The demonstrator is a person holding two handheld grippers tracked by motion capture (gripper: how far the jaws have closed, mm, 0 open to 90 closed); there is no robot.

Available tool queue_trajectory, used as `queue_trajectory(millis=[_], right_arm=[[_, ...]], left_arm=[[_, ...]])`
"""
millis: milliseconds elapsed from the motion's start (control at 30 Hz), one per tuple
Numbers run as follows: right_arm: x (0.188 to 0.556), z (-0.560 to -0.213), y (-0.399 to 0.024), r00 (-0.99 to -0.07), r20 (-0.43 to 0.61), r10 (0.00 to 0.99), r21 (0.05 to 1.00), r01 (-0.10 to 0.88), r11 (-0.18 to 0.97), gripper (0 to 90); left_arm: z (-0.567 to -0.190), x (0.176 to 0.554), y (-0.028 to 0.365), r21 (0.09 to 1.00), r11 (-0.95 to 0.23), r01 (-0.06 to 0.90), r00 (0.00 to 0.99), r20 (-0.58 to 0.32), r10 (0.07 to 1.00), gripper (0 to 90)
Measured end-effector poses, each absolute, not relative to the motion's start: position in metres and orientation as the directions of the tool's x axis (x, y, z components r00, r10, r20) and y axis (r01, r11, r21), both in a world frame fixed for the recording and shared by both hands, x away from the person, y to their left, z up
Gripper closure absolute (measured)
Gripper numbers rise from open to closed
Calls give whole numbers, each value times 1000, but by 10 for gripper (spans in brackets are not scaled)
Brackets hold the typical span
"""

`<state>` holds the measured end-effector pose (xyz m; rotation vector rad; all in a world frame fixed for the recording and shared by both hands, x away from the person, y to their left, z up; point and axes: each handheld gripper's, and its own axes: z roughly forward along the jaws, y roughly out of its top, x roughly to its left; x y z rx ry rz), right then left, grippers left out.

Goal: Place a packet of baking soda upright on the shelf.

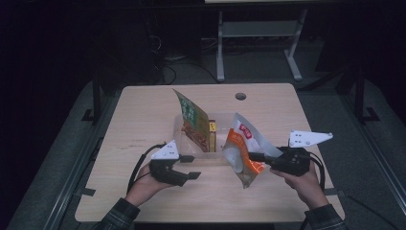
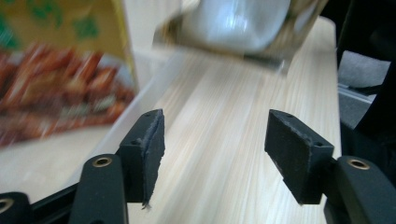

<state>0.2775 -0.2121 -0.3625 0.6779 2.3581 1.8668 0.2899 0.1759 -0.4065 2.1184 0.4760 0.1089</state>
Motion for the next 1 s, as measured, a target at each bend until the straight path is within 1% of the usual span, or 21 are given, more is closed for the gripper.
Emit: queue_trajectory(millis=[200, 367, 433, 500, 833, 1000], right_arm=[[287, -353, -212, -899, 200, 390, 943, 285, 174, 900], [297, -346, -212, -895, 196, 401, 945, 282, 168, 900], [302, -343, -210, -893, 191, 408, 945, 279, 170, 900], [308, -341, -209, -892, 186, 412, 947, 274, 166, 900], [332, -325, -200, -882, 155, 445, 952, 254, 172, 900], [341, -320, -195, -877, 142, 460, 953, 246, 176, 900]], left_arm=[[-416, 281, 206, 808, -478, 344, 894, -126, 429, 333], [-427, 277, 221, 786, -506, 356, 884, -107, 456, 283], [-431, 275, 223, 776, -512, 369, 878, -111, 465, 258], [-433, 275, 225, 765, -537, 355, 882, -85, 463, 234], [-441, 278, 221, 751, -557, 355, 880, -69, 469, 135], [-441, 279, 221, 757, -551, 351, 879, -65, 472, 127]])
